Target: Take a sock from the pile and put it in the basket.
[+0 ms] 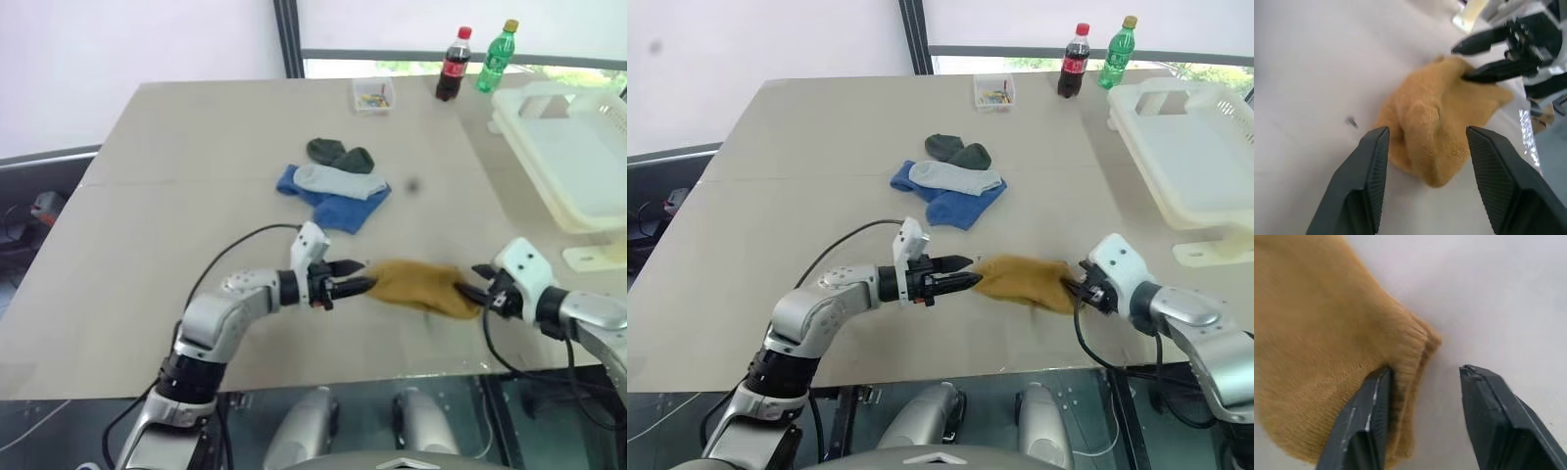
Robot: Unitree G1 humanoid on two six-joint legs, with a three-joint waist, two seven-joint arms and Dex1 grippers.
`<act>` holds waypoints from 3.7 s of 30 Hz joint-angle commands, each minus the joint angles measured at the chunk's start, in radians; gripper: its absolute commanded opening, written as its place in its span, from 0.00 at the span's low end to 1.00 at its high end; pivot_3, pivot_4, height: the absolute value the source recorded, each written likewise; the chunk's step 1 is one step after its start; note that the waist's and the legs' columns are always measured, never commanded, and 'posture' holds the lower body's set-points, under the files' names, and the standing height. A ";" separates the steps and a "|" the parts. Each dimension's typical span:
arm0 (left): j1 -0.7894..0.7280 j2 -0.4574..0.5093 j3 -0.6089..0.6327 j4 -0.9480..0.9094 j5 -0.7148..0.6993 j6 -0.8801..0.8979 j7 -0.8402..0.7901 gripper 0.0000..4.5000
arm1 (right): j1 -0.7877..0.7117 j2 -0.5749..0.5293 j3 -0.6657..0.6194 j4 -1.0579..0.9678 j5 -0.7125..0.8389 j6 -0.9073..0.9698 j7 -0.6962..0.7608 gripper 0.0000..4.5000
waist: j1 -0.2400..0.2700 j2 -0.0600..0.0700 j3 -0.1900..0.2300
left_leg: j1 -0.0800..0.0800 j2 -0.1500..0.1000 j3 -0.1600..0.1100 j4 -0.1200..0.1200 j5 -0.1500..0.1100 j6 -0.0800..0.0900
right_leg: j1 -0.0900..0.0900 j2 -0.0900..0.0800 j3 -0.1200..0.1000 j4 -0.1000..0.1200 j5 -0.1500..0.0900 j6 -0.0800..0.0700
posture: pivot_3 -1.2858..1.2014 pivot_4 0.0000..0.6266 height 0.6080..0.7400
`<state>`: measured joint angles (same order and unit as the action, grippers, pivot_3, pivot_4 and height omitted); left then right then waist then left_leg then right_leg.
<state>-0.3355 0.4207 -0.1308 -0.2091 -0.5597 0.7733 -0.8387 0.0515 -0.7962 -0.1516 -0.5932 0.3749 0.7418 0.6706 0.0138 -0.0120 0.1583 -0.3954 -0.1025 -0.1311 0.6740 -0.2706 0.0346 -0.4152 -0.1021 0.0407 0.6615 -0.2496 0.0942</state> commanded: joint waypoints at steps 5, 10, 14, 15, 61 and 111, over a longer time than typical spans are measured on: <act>-0.086 -0.018 0.023 0.004 -0.013 -0.096 -0.044 0.58 | 0.039 -0.002 -0.097 -0.091 0.025 -0.061 0.017 0.51 | 0.001 0.000 0.000 | 0.000 0.000 0.000 0.000 0.000 0.000 | 0.000 0.000 0.000 0.000 0.000 0.000 | 0.52 0.24 1.00; -0.201 -0.124 -0.084 0.148 -0.008 -0.036 -0.091 0.61 | -0.007 0.036 -0.047 -0.079 0.066 -0.088 0.038 0.33 | 0.001 0.000 0.000 | 0.000 -0.001 0.000 0.001 0.000 0.000 | 0.002 0.000 -0.001 0.000 0.000 0.000 | 0.52 0.24 1.00; -0.243 -0.199 -0.209 0.352 0.125 -0.135 -0.113 0.61 | -0.038 0.084 0.111 0.018 -0.009 -0.139 0.027 0.01 | -0.007 -0.001 0.000 | 0.001 0.000 0.000 0.000 0.000 0.000 | 0.001 0.001 0.000 -0.001 0.000 0.000 | 0.52 0.24 1.00; -0.249 -0.212 -0.228 0.393 0.149 -0.148 -0.106 0.61 | -0.036 0.090 0.156 0.072 -0.056 -0.173 0.019 0.01 | -0.008 -0.001 0.000 | 0.001 0.000 0.000 0.000 0.000 0.000 | 0.001 0.001 0.000 -0.001 0.000 0.000 | 0.52 0.24 1.00; -0.387 -0.309 0.215 0.416 -0.231 0.841 0.207 0.96 | -0.028 0.104 0.219 0.276 -0.214 -0.456 0.091 0.00 | -0.003 -0.004 -0.009 | 0.014 0.000 -0.001 -0.004 0.000 0.000 | 0.012 0.001 -0.001 -0.003 0.000 0.001 | 0.52 0.24 1.00; -0.392 -0.293 0.337 0.599 -0.256 0.723 0.193 0.96 | 0.020 0.115 0.220 0.243 -0.262 -0.468 0.065 0.00 | -0.002 -0.005 -0.008 | 0.013 0.000 -0.001 -0.005 0.000 0.000 | 0.011 0.001 0.000 -0.004 0.000 0.001 | 0.52 0.24 1.00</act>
<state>-0.7062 0.1366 0.1655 0.3764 -0.8073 1.4796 -0.6741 0.0671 -0.6815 0.0603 -0.3557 0.1222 0.2703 0.7341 0.0116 -0.0166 0.1498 -0.3825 -0.1023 -0.1316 0.6694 -0.2708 0.0342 -0.4042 -0.1008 0.0405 0.6580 -0.2500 0.0948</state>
